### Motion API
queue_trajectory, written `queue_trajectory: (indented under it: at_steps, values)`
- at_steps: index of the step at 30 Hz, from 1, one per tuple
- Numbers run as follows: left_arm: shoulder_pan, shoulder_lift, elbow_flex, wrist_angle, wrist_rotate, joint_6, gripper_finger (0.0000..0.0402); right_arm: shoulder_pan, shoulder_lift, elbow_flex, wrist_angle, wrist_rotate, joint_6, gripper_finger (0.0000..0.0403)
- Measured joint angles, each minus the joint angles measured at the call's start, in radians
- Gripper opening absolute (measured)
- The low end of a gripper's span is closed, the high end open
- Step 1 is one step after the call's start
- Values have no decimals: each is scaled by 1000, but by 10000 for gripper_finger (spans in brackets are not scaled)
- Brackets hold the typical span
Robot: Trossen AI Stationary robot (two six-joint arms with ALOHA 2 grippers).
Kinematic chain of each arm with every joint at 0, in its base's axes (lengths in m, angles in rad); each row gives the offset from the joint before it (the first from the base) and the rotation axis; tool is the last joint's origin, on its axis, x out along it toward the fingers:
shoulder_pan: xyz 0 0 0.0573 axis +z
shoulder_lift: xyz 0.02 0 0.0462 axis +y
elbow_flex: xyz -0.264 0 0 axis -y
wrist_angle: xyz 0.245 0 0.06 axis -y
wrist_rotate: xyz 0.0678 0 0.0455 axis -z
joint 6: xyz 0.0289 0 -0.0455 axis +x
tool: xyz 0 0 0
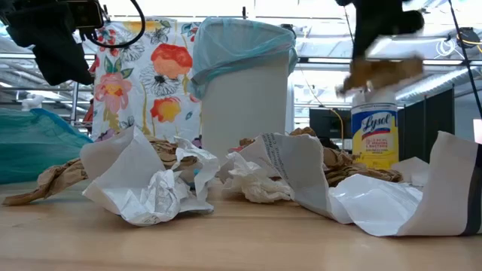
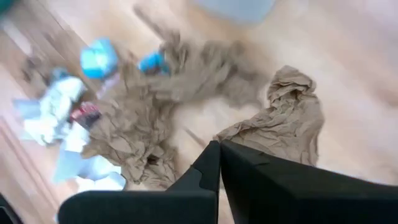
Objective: Place trash/remove bag and relplace
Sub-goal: Put the brown napkin into the trash bin
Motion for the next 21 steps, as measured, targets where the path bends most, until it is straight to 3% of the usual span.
queue_trajectory:
  at_steps: [5, 13, 17, 21]
  values:
    - [0, 0, 0, 0, 0, 0, 123, -34, -1, 259, -167, 109, -52, 0]
    - [0, 0, 0, 0, -1, -48, 123, -160, 31, 555, -106, 236, -340, 0]
    - [0, 0, 0, 0, -1, -53, 123, -247, 66, 655, 46, 220, -542, 0]
    - [0, -4, 1, 0, -17, -79, 123, -343, 116, 693, 201, 100, -677, 0]
